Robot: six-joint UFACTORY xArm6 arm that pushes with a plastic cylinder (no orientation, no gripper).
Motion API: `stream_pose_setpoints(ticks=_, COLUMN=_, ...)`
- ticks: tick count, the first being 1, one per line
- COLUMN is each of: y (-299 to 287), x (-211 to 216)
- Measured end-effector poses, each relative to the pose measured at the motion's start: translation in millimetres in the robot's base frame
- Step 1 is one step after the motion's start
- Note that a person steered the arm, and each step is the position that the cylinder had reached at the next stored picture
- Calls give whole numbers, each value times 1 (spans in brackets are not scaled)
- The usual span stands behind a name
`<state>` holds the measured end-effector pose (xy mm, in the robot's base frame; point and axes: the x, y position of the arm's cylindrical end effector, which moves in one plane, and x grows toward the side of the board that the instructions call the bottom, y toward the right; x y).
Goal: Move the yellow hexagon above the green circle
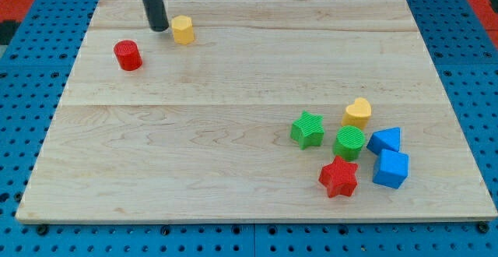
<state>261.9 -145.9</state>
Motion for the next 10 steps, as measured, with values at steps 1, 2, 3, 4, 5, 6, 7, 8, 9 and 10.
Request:
stream_pose_setpoints(ticks=1, y=78, x=51)
stream_pose_setpoints(ticks=2, y=157, x=124)
stream_pose_setpoints(ticks=3, y=148, x=99)
stream_pose_setpoints(ticks=4, y=154, x=71)
stream_pose_setpoints(ticks=5, y=227, x=90)
stream_pose_setpoints(ticks=6, y=234, x=136)
stream_pose_setpoints(ticks=7, y=238, x=161)
stream_pose_setpoints(ticks=8, y=244, x=119)
stream_pose_setpoints(ticks=9, y=292, x=143)
stream_pose_setpoints(ticks=10, y=301, x=180)
